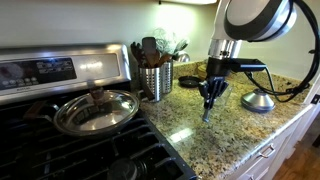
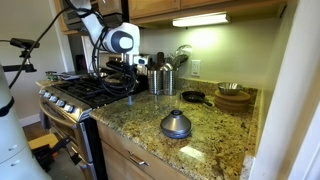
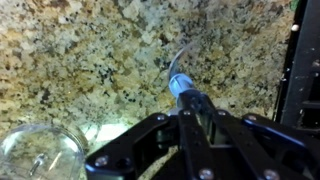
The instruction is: Place the blades inside the bowl of the food processor
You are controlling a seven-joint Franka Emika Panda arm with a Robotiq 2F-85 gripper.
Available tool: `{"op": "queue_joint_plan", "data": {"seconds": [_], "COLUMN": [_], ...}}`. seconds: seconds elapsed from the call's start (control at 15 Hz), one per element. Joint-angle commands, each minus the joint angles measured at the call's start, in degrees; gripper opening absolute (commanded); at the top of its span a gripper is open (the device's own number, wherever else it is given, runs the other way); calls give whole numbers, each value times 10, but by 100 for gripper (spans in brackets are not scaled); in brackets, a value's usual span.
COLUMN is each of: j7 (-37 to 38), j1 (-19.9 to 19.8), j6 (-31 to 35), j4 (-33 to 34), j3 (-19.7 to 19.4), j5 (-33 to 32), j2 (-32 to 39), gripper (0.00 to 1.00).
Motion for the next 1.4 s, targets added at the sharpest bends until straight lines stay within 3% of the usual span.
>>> {"op": "queue_joint_plan", "data": {"seconds": [0.0,0.33,0.6,1.33], "j7": [-6,14,40,134], "j1": [-1,-14,-34,-76], "j6": [-34,-51,-41,77], "j4": [-28,-16,2,31], "j3": [-9,-34,-55,-93], "j5": [8,-11,-23,-8], "j2": [-82,-132,-132,-79], "gripper": [8,8,8,8]}}
